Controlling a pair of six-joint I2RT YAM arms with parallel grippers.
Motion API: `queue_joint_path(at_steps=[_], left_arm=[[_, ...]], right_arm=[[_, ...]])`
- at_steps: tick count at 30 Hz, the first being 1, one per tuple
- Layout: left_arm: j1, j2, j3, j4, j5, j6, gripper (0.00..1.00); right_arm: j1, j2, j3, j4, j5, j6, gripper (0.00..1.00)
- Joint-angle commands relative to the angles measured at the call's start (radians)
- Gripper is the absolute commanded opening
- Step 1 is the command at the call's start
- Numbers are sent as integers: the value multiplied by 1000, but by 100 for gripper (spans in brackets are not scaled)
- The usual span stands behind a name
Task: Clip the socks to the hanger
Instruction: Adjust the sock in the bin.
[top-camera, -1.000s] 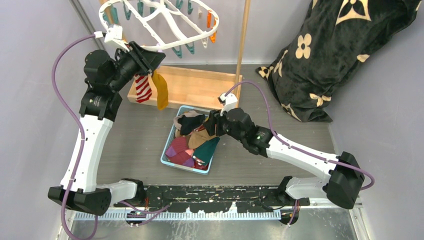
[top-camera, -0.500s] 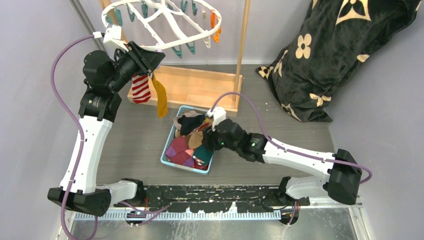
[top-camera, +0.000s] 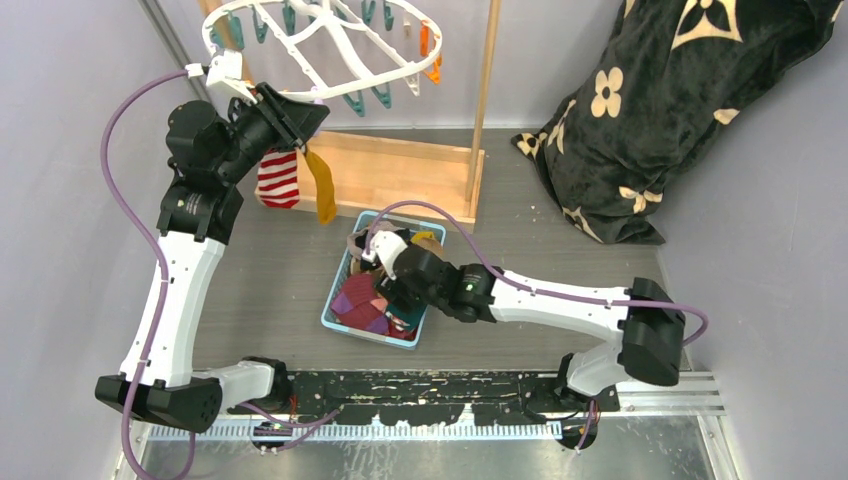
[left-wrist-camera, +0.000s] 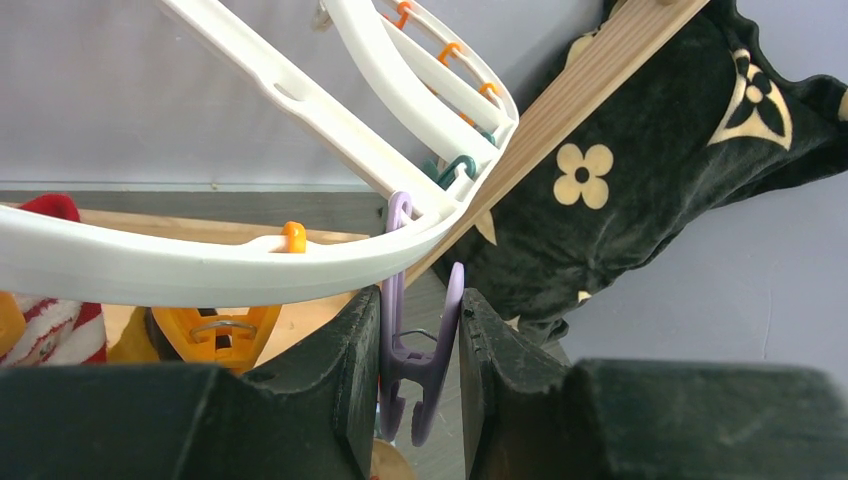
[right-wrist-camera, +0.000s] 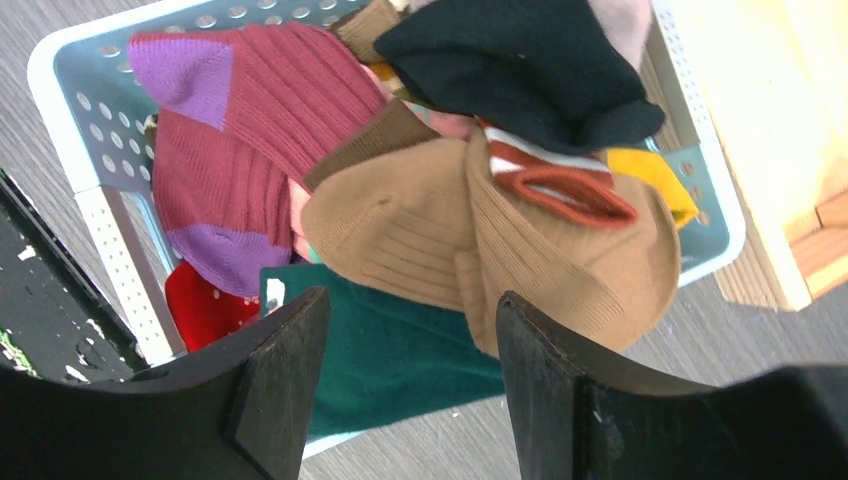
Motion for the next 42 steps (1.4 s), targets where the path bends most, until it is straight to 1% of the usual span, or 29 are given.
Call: queue_joint_path(at_steps=[1, 5, 10, 13, 16, 17, 18, 19, 21, 22, 24, 27, 33, 35, 37, 40, 42], left_arm=[[6, -24, 26, 11, -26, 8, 0], [6, -22, 28, 8, -32, 10, 0], [5, -18, 34, 9, -30, 7, 0], [5, -18, 34, 8, -31, 7, 0], [5, -20, 30, 10, -33, 9, 0], [6, -22, 29, 9, -36, 8, 0], [6, -22, 28, 8, -36, 10, 0], [6, -23, 26, 8, -37, 11, 0], [6, -26, 26, 5, -39, 13, 0], [5, -27, 26, 5, -39, 14, 0], [5, -26, 26, 6, -39, 16, 0], [5, -28, 26, 7, -34, 20, 0], [6, -32, 24, 7, -32, 24, 0], [5, -34, 24, 6, -32, 24, 0], [6, -35, 25, 5, -31, 26, 0], [6, -37, 24, 4, -30, 27, 0], [5, -39, 24, 3, -30, 26, 0]], right_arm=[[9, 57, 118, -28, -70, -142, 67], [15, 120, 174, -67, -106, -197, 64], [14, 172, 189, -79, -118, -232, 61], [15, 202, 196, -111, -150, -249, 61], [14, 232, 199, -115, -116, -265, 59], [15, 234, 195, -98, -90, -269, 56], [16, 233, 189, -68, -58, -262, 50], [14, 227, 181, -31, -33, -259, 43], [15, 204, 171, 42, 30, -242, 24], [15, 189, 171, 68, 41, -237, 19], [15, 153, 170, 107, 41, -226, 15], [13, 108, 174, 135, 24, -200, 15], [13, 105, 189, 116, 3, -162, 18], [13, 103, 181, 116, -9, -147, 25], [14, 113, 179, 118, -23, -135, 41], [13, 136, 183, 133, -14, -127, 47], [13, 150, 185, 142, -7, -125, 47]])
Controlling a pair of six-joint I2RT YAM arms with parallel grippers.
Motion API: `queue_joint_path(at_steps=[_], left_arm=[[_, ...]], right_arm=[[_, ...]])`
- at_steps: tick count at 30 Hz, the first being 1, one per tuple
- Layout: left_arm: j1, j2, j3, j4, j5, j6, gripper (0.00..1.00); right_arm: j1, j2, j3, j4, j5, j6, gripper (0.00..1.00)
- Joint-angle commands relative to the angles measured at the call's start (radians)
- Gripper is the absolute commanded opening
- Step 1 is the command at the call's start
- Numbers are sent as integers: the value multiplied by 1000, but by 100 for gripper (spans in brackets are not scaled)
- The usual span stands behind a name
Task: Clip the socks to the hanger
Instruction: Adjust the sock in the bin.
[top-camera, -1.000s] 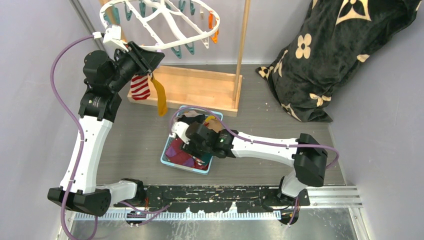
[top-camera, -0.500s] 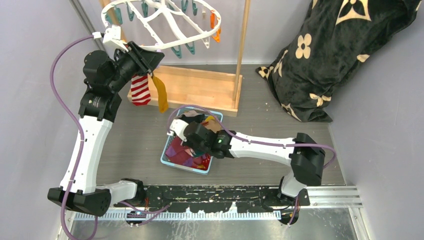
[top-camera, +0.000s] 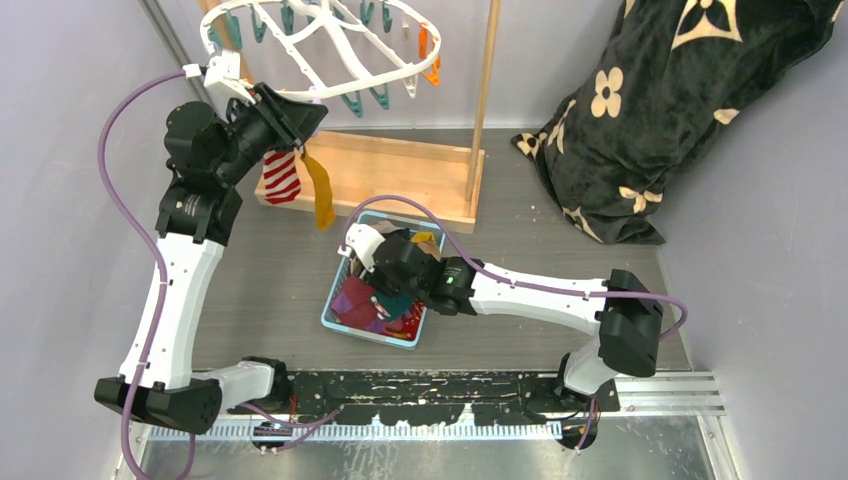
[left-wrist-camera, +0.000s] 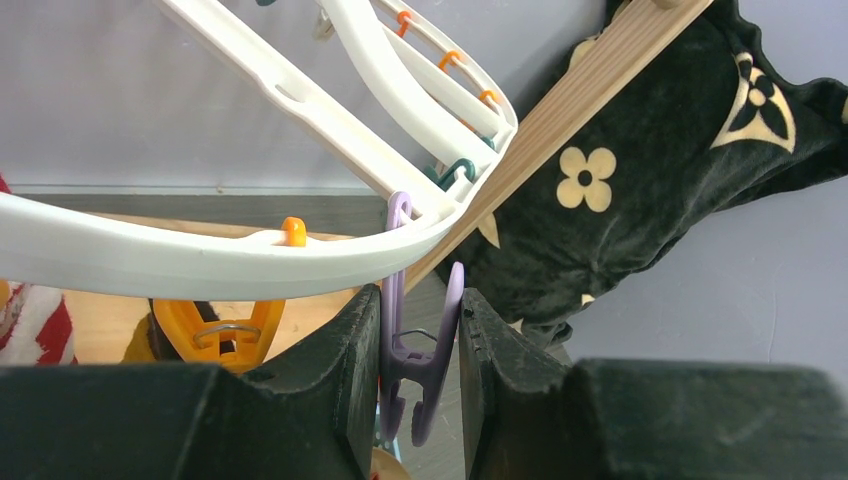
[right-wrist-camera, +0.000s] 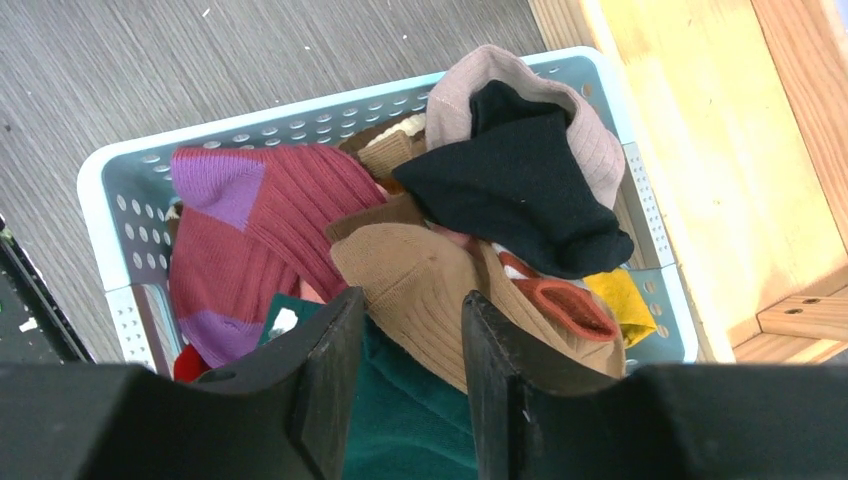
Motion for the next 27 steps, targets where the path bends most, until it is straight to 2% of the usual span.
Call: queue_joint_path(at_steps=[1, 6, 9, 17, 20, 27], left_arm=[[6, -31, 24, 7, -20, 20, 0], [6, -30, 24, 9, -23, 21, 0], [5, -27, 25, 10, -23, 21, 0], [6, -29, 28, 7, -24, 21, 0], [6, -28, 34, 5, -26, 23, 0], [6, -29, 41, 6, -26, 22, 0]], right_arm=[[0, 17, 32, 73, 10, 23, 46], [-2, 28, 31, 57, 6, 15, 42], [-2, 33, 32, 40, -25, 4, 45], [-9, -27, 47, 121, 56, 17, 2], [-10, -100, 58, 160, 40, 20, 1], [40, -134, 109, 66, -16, 68, 1]])
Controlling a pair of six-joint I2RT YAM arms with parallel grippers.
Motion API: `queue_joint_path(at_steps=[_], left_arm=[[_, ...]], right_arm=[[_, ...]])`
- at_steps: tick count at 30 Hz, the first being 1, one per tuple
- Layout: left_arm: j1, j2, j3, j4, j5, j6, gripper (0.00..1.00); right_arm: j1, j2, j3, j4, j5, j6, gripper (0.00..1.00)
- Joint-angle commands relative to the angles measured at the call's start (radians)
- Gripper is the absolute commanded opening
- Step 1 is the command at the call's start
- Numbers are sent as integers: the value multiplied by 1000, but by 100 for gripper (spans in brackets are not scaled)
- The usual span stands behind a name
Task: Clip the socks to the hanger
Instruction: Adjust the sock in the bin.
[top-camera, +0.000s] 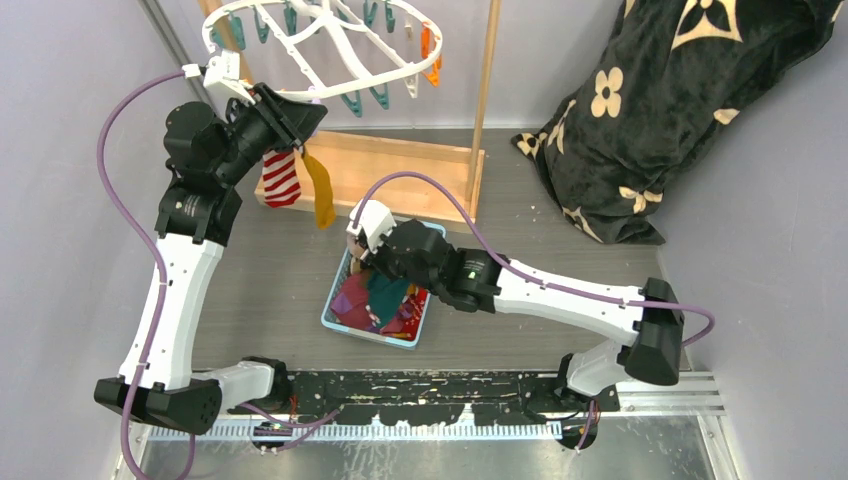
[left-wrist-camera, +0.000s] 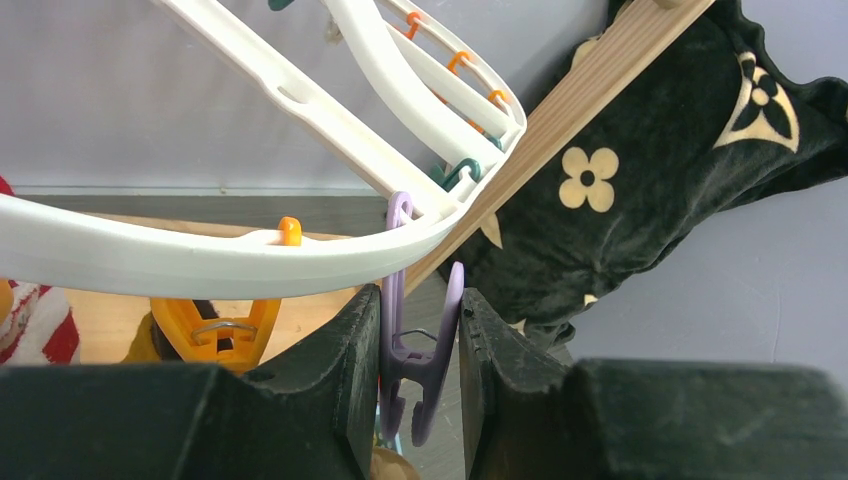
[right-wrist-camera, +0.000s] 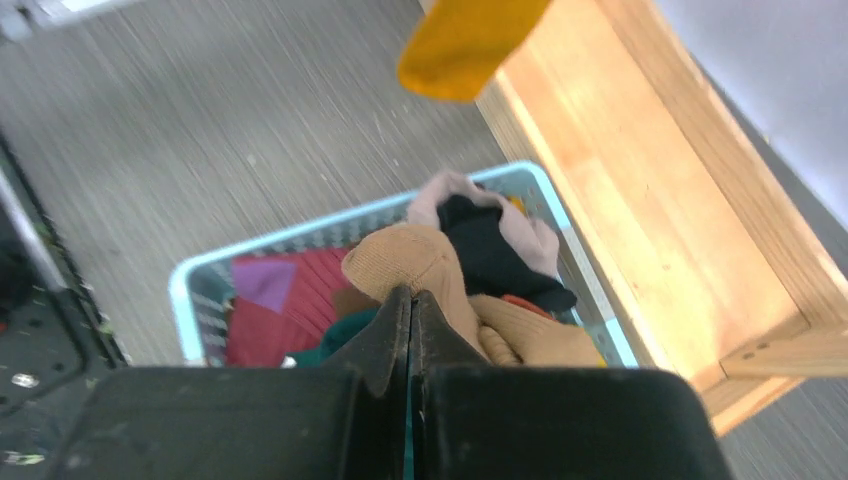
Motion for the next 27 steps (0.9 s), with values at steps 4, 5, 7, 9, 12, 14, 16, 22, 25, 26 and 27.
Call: queue_joint_path(at_steps=[4, 5, 7, 9, 12, 14, 16, 22, 25, 26, 27], left_arm=[[5, -27, 40, 9, -22, 21, 0], [6, -27, 41, 8, -21, 23, 0], [5, -26, 43, 8, -20, 23, 0], [5, -26, 43, 10, -21, 23, 0], [5, -24, 46, 9, -19, 19, 0], [5, -24, 50, 9, -20, 19, 0], [6, -23, 53, 8, -19, 18, 0], [6, -22, 55, 7, -15, 12, 0], [5, -23, 55, 6, -14, 12, 0], [6, -23, 55, 7, -14, 12, 0], [6, -23, 55, 7, -13, 10, 0]], right_arm=[[107, -30, 10, 19, -37, 72, 1], [127, -26, 1, 20, -39, 79, 1], [161, -20, -7, 27, -33, 91, 1], [178, -25, 0, 38, -18, 85, 1], [177, -49, 67, 31, 59, 32, 1], [164, -73, 112, 30, 96, -16, 1], [140, -91, 161, 18, 105, -42, 1], [96, -112, 267, -4, 109, -105, 1], [91, -111, 303, -11, 113, -128, 1], [89, -112, 314, -13, 112, -132, 1], [88, -111, 326, -14, 109, -136, 1]])
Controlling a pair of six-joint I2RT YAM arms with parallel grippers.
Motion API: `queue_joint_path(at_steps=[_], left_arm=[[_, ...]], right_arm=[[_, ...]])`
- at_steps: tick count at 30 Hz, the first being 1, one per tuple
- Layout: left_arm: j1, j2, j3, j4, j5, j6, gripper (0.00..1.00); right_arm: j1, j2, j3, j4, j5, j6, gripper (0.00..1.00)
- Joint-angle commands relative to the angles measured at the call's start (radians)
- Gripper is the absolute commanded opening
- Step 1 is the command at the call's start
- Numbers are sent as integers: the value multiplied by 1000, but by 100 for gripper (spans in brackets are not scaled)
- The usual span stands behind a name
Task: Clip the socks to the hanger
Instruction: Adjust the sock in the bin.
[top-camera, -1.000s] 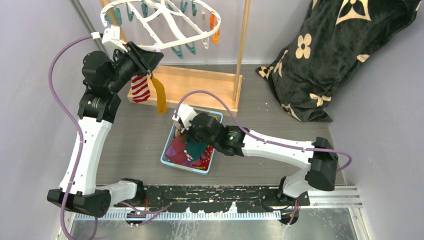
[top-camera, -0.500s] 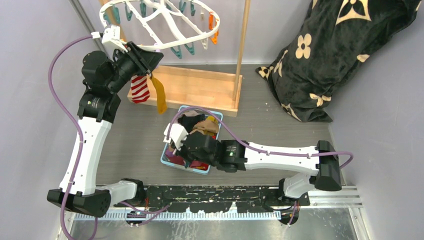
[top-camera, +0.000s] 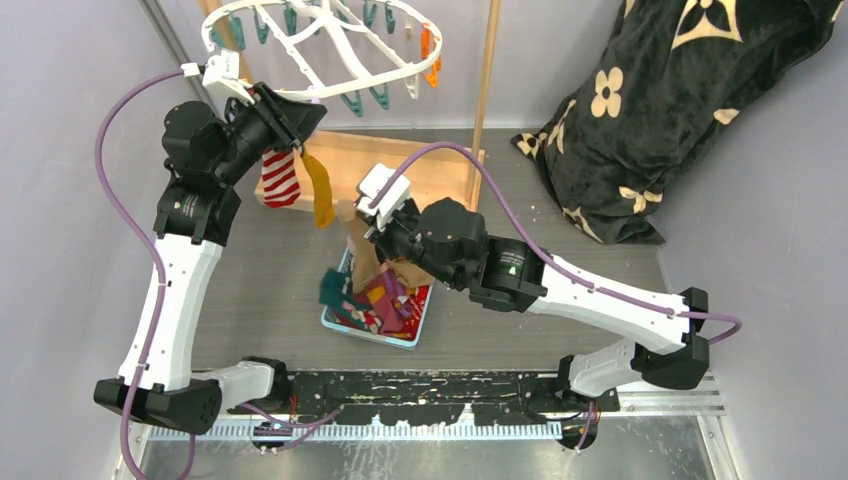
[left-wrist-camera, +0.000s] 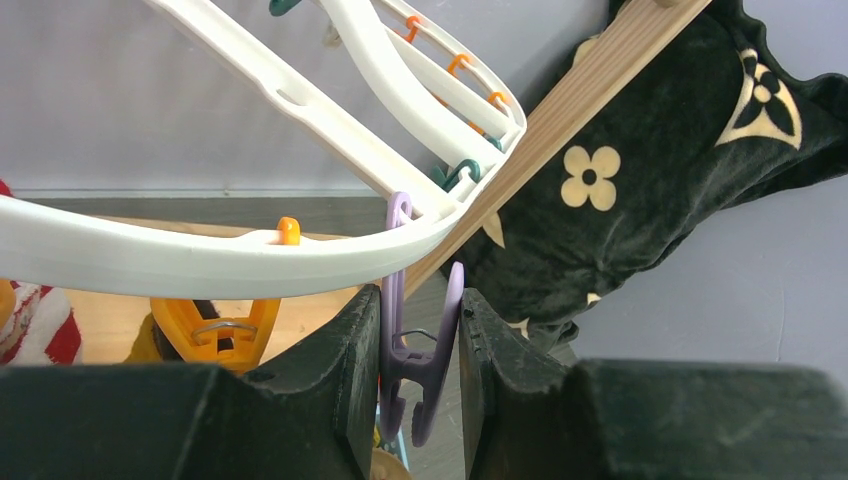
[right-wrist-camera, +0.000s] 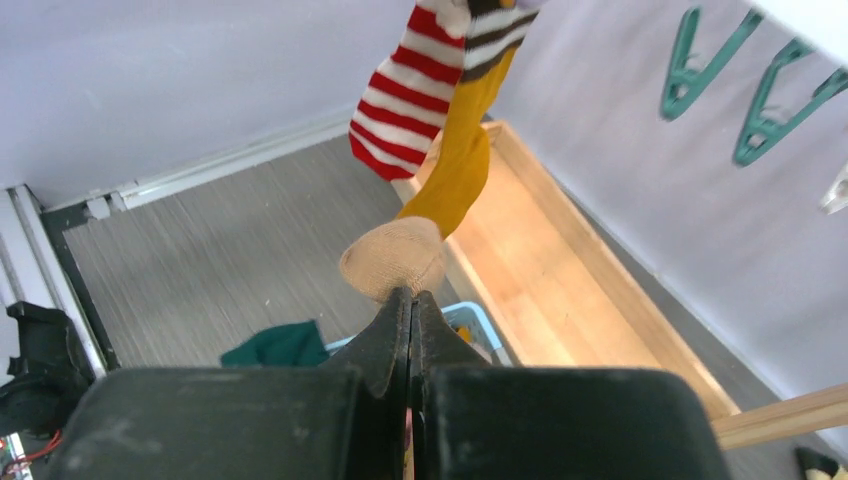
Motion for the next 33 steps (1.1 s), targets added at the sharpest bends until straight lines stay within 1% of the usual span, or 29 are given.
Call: queue_joint_path(at_steps=[1, 10, 15, 18, 21, 22, 25, 26, 27, 28, 31, 33], left_arm=[[5, -24, 44, 17, -12, -1, 0], [6, -21, 47, 18, -10, -4, 0], [6, -22, 48, 19, -12, -2, 0], [5, -24, 50, 18, -13, 1, 0], [6, -23, 50, 18, -13, 3, 0], [6, -22, 50, 19, -13, 3, 0], [5, -21, 50, 20, -11, 2, 0], [6, -20, 49, 20, -11, 2, 0], [5, -20, 48, 21, -10, 1, 0], [6, -21, 47, 23, -10, 1, 0], [6, -22, 45, 25, -10, 0, 0], [6, -23, 43, 25, -10, -1, 0]], right_arm=[[-1, -20, 76, 23, 13, -52, 1], [-4, 18, 175, 3, -24, -76, 1], [-4, 22, 159, -9, -60, -75, 1], [-4, 11, 102, -30, -124, 6, 1], [2, -7, -1, -25, -265, 166, 1], [15, -11, -38, -14, -305, 214, 1], [80, -5, -123, 17, -348, 308, 2], [99, 5, -135, 7, -354, 321, 4], [113, 15, -144, -4, -347, 333, 7], [120, 24, -153, -9, -346, 349, 15], [121, 30, -184, 12, -342, 398, 49], [119, 26, -201, 25, -327, 431, 57]])
